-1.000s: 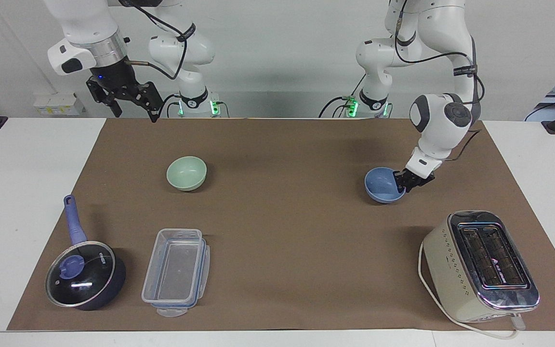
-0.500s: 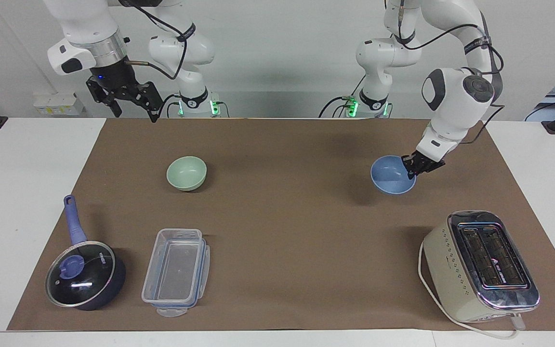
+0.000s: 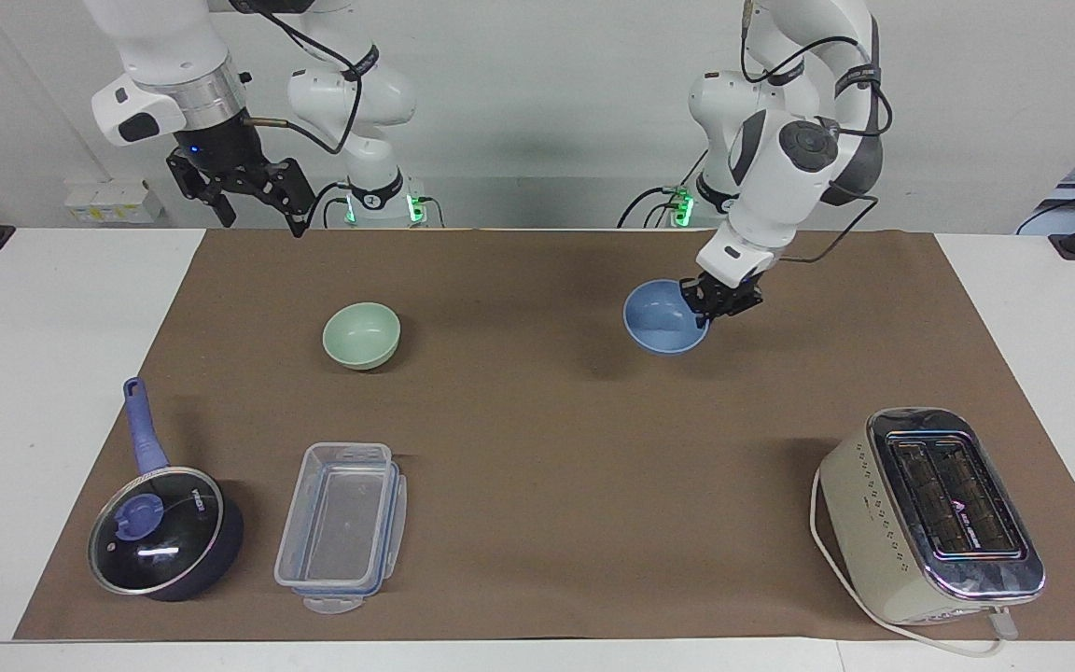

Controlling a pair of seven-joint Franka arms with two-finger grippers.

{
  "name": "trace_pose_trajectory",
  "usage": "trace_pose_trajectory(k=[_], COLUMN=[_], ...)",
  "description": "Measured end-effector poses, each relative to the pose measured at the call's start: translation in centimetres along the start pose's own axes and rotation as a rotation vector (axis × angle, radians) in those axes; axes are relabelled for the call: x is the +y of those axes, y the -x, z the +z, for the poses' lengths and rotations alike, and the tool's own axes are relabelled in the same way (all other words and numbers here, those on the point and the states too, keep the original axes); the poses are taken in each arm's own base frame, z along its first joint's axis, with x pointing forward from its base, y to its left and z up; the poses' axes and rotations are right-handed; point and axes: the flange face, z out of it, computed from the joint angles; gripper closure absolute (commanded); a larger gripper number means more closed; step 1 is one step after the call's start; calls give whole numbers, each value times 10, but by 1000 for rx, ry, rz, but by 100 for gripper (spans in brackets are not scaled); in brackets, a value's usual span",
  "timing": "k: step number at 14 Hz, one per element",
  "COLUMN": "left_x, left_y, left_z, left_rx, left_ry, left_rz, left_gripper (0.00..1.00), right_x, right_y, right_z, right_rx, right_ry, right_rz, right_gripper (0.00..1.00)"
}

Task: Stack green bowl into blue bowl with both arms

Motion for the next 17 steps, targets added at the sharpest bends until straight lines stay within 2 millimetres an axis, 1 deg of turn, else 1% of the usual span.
trace_pose_trajectory(k=[2,5,6,7,8,9,10,12,14,15,17], left_x=[32,69,80,89,94,96,95,92,84,75,47], left_y=[14,35,41,46,48,49,49,46,38,28,3], left_z=[23,64,76,87,96,102,104,103,97,91,68], left_rx=[19,35,41,46,48,43,40,43,55,64,64], left_ry=[16,25,28,31,33,31,30,30,34,37,37], left_rz=[23,32,32,28,24,22,19,7,-17,-41,-106], left_gripper=[100,100,87,65,40,7,0,0,0,0,0], right_x=[0,6,7,7,7,7,7,7,7,7,7], right_y=[0,-1,-2,-2,-2,-2,-2,-2,-2,-2,-2], right_z=[0,0,0,0,0,0,0,0,0,0,0], right_rx=[-1,-2,-2,-2,-2,-2,-2,-2,-2,-2,-2], right_ry=[0,0,0,0,0,0,0,0,0,0,0], right_rz=[1,11,13,13,13,13,13,13,13,13,13], right_gripper=[0,0,0,0,0,0,0,0,0,0,0])
